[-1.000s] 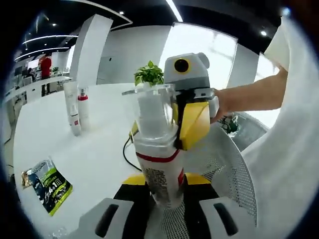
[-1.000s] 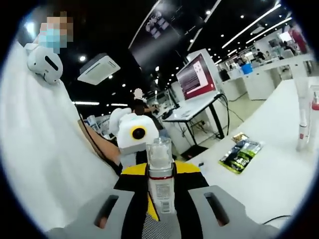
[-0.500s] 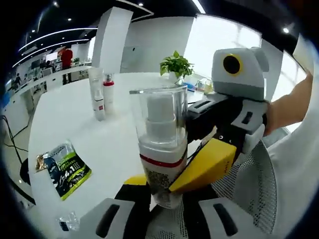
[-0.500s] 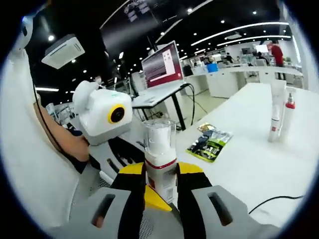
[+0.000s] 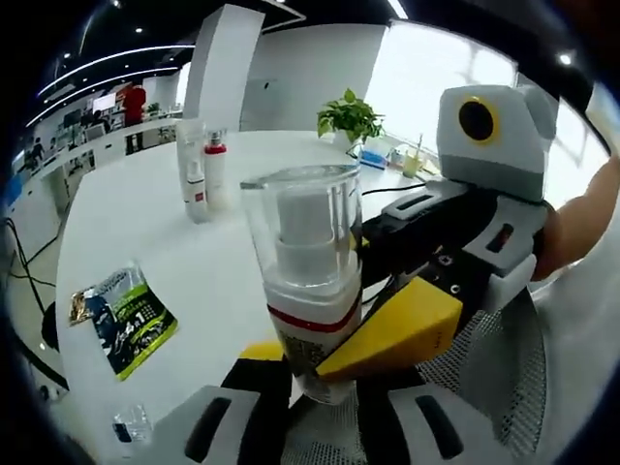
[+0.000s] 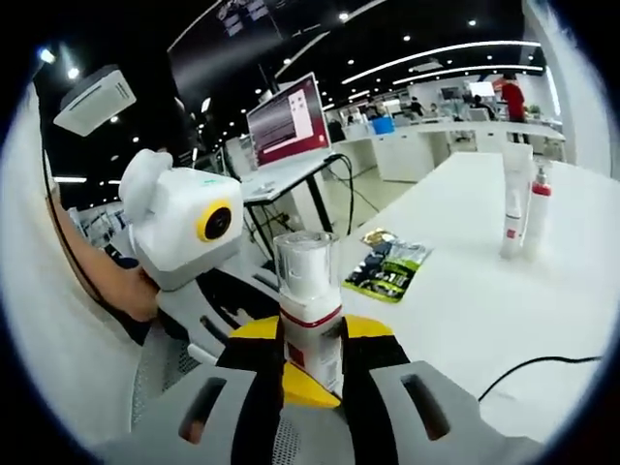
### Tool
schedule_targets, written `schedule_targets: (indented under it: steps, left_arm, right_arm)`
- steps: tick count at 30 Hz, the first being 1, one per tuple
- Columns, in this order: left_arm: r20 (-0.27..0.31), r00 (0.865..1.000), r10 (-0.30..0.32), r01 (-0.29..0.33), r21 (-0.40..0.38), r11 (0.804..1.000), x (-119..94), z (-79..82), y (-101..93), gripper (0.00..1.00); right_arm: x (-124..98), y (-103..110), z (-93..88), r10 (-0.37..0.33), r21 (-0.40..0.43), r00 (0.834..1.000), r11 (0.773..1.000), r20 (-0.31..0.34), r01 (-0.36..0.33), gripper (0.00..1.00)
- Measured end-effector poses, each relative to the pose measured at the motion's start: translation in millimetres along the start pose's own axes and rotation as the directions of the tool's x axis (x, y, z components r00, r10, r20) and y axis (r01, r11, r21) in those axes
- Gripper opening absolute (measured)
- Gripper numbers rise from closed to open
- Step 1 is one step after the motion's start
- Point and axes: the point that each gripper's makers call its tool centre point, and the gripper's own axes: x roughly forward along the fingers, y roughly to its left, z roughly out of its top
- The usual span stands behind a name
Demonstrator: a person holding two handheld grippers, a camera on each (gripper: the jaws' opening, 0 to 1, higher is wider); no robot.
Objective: Arrange the skincare products in the storage area until every visible bottle or jar stands upright without overlapping.
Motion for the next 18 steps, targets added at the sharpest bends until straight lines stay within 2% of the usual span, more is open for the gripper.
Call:
schedule_targets:
  steps: [3, 7, 13, 18]
  left_arm:
    - [-0.029, 0.999, 0.018, -0.016, 0.043, 0.999, 1.5, -5.6, 0.1, 0.25]
    - [-0.051, 0.998, 0.025, -0.022, 0.049, 0.999, 4.0, -9.3, 2.1, 0.25]
    - [-0.035, 0.999, 0.019, -0.017, 0.066, 0.998, 5.0, -6.2, 0.5, 0.26]
    - [-0.055, 0.998, 0.035, -0.030, 0.086, 0.996, 7.1, -10.5, 2.6, 0.26]
  right_arm:
    - [0.5, 2.9, -7.1, -0.015, -0.031, 1.000, 0.999, -0.018, 0.015, 0.19]
    - [2.9, 1.3, -9.8, -0.029, -0.039, 0.999, 0.999, -0.027, 0.028, 0.19]
    - [-1.2, -2.3, -8.0, -0.029, -0.036, 1.000, 0.999, -0.011, 0.029, 0.19]
    - [3.1, -1.1, -12.2, -0.033, -0.050, 0.999, 0.998, -0.033, 0.031, 0.19]
